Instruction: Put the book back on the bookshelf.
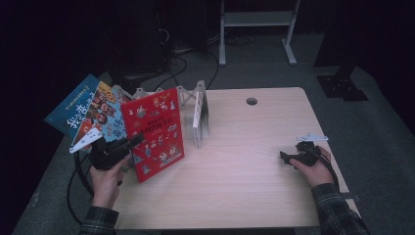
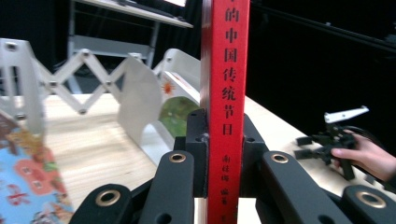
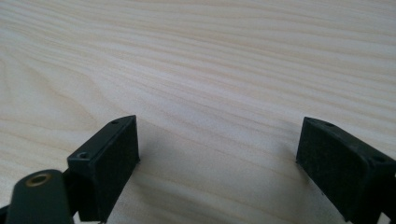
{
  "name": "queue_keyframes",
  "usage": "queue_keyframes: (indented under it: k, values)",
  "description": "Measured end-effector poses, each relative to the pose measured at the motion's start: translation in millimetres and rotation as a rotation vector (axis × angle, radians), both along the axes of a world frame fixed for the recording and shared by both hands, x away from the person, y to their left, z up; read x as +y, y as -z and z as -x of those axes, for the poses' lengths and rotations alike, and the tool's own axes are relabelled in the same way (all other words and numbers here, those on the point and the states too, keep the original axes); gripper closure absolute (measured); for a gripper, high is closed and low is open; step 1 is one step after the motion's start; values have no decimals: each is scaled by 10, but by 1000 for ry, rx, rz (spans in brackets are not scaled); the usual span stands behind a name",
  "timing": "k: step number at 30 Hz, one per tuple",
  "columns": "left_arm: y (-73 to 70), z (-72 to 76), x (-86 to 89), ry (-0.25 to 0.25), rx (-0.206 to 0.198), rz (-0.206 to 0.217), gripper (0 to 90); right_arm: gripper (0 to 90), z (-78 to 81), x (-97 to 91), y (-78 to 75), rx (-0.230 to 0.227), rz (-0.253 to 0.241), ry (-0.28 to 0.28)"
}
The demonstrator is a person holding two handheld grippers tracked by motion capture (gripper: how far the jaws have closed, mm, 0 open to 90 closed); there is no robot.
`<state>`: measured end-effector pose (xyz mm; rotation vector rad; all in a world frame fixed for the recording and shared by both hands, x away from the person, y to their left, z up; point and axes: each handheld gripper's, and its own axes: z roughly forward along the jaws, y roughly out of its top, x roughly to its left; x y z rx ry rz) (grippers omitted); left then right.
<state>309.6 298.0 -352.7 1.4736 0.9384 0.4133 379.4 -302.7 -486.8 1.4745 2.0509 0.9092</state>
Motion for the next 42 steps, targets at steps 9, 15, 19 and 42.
queue_keyframes:
  k: [9, 15, 19, 42]
  values:
    - [-36, -101, 34, -82, 4, -44, 795, 118, 0, -1, 0, 0, 1, -1]
    - [-66, -217, 37, -135, 9, -66, 796, 118, 0, -1, 0, 0, 1, -1]
    - [-70, -303, 19, -167, 6, -65, 796, 118, -5, -2, 0, 0, 2, -1]
    - [-5, -999, -285, -218, -1, -140, 795, 118, -20, -5, -1, 0, 0, -3]
